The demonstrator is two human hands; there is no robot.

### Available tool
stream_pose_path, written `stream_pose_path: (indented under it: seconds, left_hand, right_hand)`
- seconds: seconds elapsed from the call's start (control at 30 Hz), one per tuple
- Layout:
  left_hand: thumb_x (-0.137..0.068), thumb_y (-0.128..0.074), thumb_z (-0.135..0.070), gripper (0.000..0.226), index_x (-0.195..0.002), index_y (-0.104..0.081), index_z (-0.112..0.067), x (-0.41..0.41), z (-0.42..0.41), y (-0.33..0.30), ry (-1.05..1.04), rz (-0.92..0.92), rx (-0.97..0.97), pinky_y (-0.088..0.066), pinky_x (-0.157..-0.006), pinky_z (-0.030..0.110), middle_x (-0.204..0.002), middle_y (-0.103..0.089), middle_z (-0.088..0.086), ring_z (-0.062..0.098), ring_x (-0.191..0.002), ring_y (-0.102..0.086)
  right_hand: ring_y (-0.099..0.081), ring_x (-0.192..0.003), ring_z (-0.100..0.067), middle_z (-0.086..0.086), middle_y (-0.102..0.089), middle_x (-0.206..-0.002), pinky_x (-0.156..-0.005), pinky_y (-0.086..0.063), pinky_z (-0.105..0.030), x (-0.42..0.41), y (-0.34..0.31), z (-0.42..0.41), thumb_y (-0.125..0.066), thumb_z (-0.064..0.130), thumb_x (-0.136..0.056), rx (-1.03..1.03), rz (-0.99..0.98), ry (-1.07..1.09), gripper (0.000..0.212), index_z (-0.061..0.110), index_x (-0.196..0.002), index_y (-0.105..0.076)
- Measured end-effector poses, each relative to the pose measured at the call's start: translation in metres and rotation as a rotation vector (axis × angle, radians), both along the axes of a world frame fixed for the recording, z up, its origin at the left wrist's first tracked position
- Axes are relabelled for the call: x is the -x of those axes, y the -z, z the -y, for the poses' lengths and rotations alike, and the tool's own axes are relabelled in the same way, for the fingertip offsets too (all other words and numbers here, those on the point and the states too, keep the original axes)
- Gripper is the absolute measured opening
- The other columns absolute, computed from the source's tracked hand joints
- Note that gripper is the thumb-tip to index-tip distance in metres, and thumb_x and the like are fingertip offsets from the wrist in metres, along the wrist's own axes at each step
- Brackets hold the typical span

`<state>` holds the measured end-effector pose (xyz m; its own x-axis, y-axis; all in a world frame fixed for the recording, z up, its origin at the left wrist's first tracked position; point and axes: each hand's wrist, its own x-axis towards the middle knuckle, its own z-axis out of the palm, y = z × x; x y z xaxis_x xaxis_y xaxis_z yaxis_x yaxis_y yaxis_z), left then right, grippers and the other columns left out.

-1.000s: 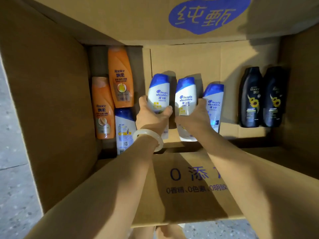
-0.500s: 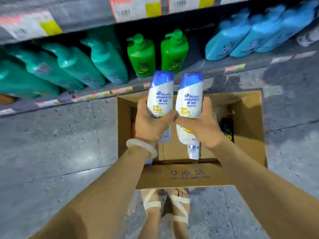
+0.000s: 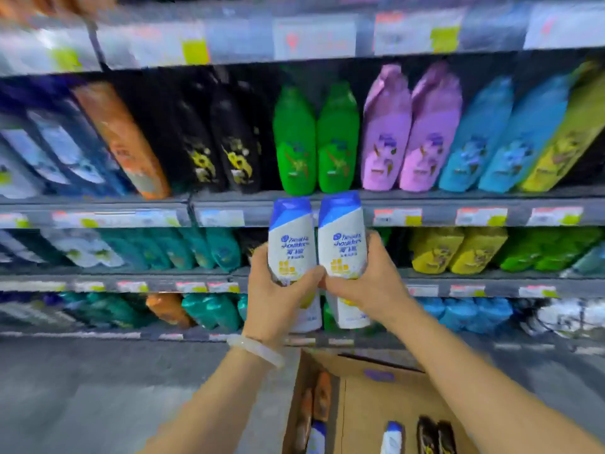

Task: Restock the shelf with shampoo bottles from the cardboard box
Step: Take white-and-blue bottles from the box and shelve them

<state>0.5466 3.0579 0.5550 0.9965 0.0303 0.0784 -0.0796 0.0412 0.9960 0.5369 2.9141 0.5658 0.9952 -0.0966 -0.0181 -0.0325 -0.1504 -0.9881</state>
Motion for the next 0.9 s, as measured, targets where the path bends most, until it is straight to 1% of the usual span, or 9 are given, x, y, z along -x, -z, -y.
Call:
stream_pose_path:
  seconds: [0.1, 0.2, 0.37, 0.47, 0.53, 0.67, 0.77, 0.83, 0.9]
  left_hand:
    - [-0.069, -0.075, 0.006, 0.043, -0.096, -0.049, -0.016, 0.003, -0.037, -0.076, -0.078, 0.105, -0.007, -0.053, -0.058, 0.016, -0.088, -0.065, 0.005, 0.001, -0.067, -0.064]
    - [-0.07, -0.075, 0.003, 0.045, -0.104, -0.05, -0.012, 0.01, -0.082, -0.139, -0.152, 0.195, -0.01, -0.055, -0.062, 0.02, -0.093, -0.065, 0.007, 0.004, -0.074, -0.066]
    - [-0.074, -0.072, 0.001, 0.038, -0.099, -0.05, -0.018, 0.026, -0.171, -0.214, -0.237, 0.305, -0.021, -0.052, -0.057, 0.015, -0.089, -0.063, 0.0, -0.001, -0.069, -0.065]
    - [-0.074, -0.072, 0.004, 0.038, -0.101, -0.049, -0.011, 0.032, -0.232, -0.238, -0.31, 0.334, -0.036, -0.052, -0.056, 0.014, -0.086, -0.064, 0.0, -0.002, -0.067, -0.065]
    - [-0.073, -0.073, 0.003, 0.038, -0.1, -0.05, -0.013, 0.032, -0.274, -0.247, -0.336, 0.339, -0.054, -0.052, -0.057, 0.014, -0.086, -0.065, -0.001, -0.002, -0.067, -0.066]
    - [-0.074, -0.073, 0.001, 0.038, -0.101, -0.051, -0.013, 0.027, -0.364, -0.258, -0.374, 0.334, -0.093, -0.052, -0.057, 0.015, -0.089, -0.065, 0.004, 0.001, -0.068, -0.066]
    - [-0.073, -0.074, 0.0, 0.039, -0.1, -0.05, -0.014, 0.022, -0.425, -0.262, -0.411, 0.322, -0.127, -0.051, -0.055, 0.013, -0.088, -0.065, 0.004, 0.0, -0.066, -0.066]
    - [-0.073, -0.075, -0.002, 0.04, -0.098, -0.05, -0.019, 0.016, -0.461, -0.261, -0.436, 0.315, -0.133, -0.053, -0.057, 0.018, -0.089, -0.066, 0.005, 0.006, -0.07, -0.067]
    - [-0.072, -0.076, -0.003, 0.04, -0.096, -0.051, -0.023, 0.007, -0.489, -0.259, -0.448, 0.299, -0.13, -0.055, -0.061, 0.024, -0.091, -0.066, 0.008, 0.014, -0.076, -0.068]
  right_hand:
    - [-0.061, -0.07, 0.013, 0.008, -0.062, -0.097, -0.063, -0.052, -0.012, -0.008, -0.073, -0.036, -0.079, -0.004, -0.063, -0.022, 0.107, -0.101, 0.065, 0.032, -0.099, -0.039]
    - [-0.062, -0.072, 0.01, 0.005, -0.062, -0.096, -0.06, -0.05, -0.011, -0.017, -0.132, -0.082, -0.083, 0.004, -0.057, -0.014, 0.217, -0.185, 0.067, 0.03, -0.101, -0.039]
    - [-0.063, -0.084, -0.005, 0.004, -0.062, -0.098, -0.069, -0.054, -0.022, -0.026, -0.204, -0.176, -0.083, 0.004, -0.061, -0.012, 0.321, -0.338, 0.064, 0.032, -0.097, -0.039]
    - [-0.066, -0.079, -0.001, 0.004, -0.065, -0.097, -0.069, -0.055, -0.021, -0.031, -0.226, -0.24, -0.082, 0.01, -0.053, -0.041, 0.347, -0.392, 0.065, 0.029, -0.1, -0.041]
    - [-0.066, -0.075, 0.003, 0.005, -0.066, -0.095, -0.067, -0.055, -0.019, -0.036, -0.234, -0.285, -0.082, 0.004, -0.057, -0.053, 0.358, -0.424, 0.065, 0.027, -0.103, -0.042]
    - [-0.068, -0.077, -0.003, 0.0, -0.068, -0.096, -0.063, -0.055, -0.02, -0.047, -0.238, -0.376, -0.083, 0.002, -0.061, -0.094, 0.337, -0.439, 0.066, 0.015, -0.111, -0.043]
    - [-0.065, -0.067, 0.003, 0.0, -0.065, -0.091, -0.059, -0.053, -0.016, -0.053, -0.237, -0.441, -0.077, -0.006, -0.066, -0.133, 0.319, -0.45, 0.06, 0.014, -0.109, -0.041]
    - [-0.065, -0.064, 0.005, 0.003, -0.064, -0.087, -0.058, -0.053, -0.015, -0.059, -0.236, -0.476, -0.076, -0.008, -0.066, -0.155, 0.315, -0.453, 0.057, 0.018, -0.103, -0.041]
    - [-0.066, -0.072, -0.003, 0.003, -0.065, -0.089, -0.065, -0.056, -0.023, -0.065, -0.237, -0.504, -0.078, -0.005, -0.065, -0.161, 0.3, -0.458, 0.058, 0.025, -0.098, -0.041]
